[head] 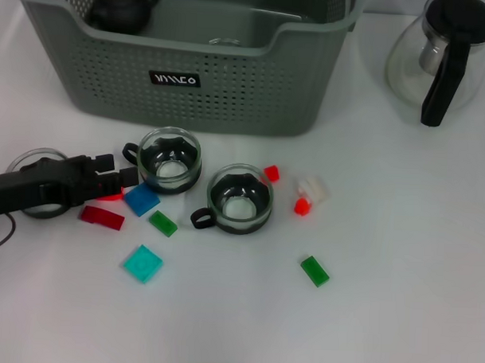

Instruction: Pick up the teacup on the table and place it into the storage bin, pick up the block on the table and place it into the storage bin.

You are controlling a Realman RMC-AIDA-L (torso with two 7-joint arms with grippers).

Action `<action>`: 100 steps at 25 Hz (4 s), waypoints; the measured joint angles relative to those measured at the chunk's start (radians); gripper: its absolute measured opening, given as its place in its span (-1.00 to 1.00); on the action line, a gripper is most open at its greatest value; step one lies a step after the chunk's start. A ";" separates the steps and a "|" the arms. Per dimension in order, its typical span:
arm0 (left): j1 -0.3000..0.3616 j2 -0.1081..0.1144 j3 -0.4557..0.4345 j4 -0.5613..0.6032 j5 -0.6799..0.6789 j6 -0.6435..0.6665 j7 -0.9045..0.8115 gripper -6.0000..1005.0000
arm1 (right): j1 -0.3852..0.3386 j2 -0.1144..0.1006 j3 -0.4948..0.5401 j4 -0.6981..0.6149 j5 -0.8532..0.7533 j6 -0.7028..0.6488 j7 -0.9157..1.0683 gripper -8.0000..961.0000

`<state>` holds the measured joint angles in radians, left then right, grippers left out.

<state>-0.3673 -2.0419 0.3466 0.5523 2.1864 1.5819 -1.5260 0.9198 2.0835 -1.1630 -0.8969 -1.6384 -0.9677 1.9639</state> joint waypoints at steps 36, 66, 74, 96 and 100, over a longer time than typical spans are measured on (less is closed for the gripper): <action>0.066 0.048 -0.154 0.119 0.014 0.381 0.112 0.55 | -0.089 0.014 -0.211 -0.172 -0.501 -0.729 -0.054 0.36; 0.067 0.037 -0.159 0.095 0.008 0.357 0.114 0.55 | 0.011 0.029 -0.739 -0.071 -0.650 -0.298 0.061 0.30; 0.066 0.036 -0.159 0.090 0.007 0.345 0.116 0.55 | 0.008 0.029 -0.737 -0.077 -0.649 -0.283 0.087 0.18; 0.067 0.035 -0.159 0.090 0.007 0.349 0.116 0.55 | -0.063 0.018 -0.513 -0.204 -0.593 -0.465 0.031 -0.87; 0.067 0.035 -0.159 0.090 0.007 0.349 0.116 0.55 | -0.121 0.015 -0.254 -0.288 -0.503 -0.683 -0.045 -0.87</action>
<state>-0.3007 -2.0065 0.1872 0.6427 2.1936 1.9305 -1.4097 0.7992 2.0984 -1.4166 -1.1851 -2.1417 -1.6509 1.9188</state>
